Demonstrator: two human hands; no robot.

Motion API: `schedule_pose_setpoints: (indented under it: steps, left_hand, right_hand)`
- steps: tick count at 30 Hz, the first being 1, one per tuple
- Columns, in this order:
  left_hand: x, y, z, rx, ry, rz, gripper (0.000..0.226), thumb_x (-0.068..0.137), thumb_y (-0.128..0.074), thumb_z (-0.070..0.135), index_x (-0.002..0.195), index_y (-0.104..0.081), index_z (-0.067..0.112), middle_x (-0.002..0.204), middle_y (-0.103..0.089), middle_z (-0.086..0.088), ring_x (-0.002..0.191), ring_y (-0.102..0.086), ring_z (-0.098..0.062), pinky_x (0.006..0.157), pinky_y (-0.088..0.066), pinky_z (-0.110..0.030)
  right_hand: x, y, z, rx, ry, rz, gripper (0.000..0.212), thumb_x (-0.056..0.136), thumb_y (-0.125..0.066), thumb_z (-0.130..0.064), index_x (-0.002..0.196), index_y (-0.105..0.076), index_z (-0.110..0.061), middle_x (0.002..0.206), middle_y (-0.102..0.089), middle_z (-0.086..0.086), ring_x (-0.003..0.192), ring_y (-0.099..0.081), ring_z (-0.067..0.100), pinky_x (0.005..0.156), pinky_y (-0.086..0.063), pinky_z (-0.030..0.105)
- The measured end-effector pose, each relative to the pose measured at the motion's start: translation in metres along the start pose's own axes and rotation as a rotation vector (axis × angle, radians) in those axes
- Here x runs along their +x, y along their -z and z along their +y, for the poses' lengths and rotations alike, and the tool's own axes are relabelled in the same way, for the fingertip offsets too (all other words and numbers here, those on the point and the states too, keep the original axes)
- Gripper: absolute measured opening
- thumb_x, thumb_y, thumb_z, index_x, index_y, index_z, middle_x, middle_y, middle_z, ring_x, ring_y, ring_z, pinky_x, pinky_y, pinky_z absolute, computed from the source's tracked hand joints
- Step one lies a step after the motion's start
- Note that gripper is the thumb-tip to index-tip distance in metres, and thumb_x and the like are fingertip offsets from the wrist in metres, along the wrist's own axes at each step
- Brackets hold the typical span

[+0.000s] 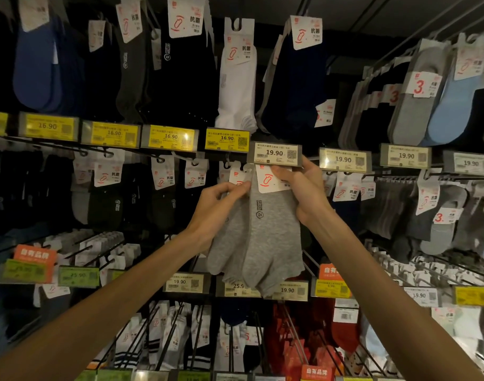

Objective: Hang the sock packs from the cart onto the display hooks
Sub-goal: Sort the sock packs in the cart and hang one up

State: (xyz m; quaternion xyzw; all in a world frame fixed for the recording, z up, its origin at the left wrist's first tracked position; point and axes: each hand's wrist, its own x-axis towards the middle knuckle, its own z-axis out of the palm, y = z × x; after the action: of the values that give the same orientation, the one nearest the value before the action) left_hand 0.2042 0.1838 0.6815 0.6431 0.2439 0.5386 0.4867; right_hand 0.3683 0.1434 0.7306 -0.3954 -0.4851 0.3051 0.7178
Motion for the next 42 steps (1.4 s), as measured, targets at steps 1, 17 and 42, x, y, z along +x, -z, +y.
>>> schedule_pose_setpoints:
  steps: [1,17,42]
  left_hand:
    - [0.0,0.0,0.001,-0.001,0.0,-0.008,0.039,0.092,-0.065,0.039,0.1,-0.07,0.0,0.099,-0.075,-0.002,0.094,-0.071,-0.01,0.075,-0.05,-0.018]
    - [0.003,-0.013,-0.008,0.001,0.056,0.024,0.018,0.086,-0.075,0.028,0.083,-0.076,0.01,0.096,-0.076,-0.005,0.095,-0.072,-0.021,0.085,-0.057,-0.032]
    - [0.004,0.022,-0.027,0.166,-0.012,0.116,0.014,0.086,-0.073,0.009,0.082,-0.07,0.022,0.12,-0.065,0.004,0.119,-0.057,-0.017,0.093,-0.056,-0.041]
  right_hand:
    - [-0.001,0.0,0.001,0.013,0.008,0.012,0.028,0.088,-0.066,0.0,0.107,-0.064,-0.02,0.102,-0.073,0.0,0.089,-0.072,0.01,0.068,-0.058,0.024]
    - [0.006,0.0,0.012,0.014,-0.084,0.025,0.039,0.086,-0.07,-0.004,0.12,-0.058,-0.02,0.108,-0.072,0.002,0.092,-0.071,0.015,0.075,-0.059,0.032]
    - [0.09,0.024,0.129,-0.405,-0.327,0.144,0.054,0.082,-0.069,-0.041,0.128,-0.056,-0.014,0.128,-0.06,0.008,0.117,-0.057,0.028,0.102,-0.047,0.048]
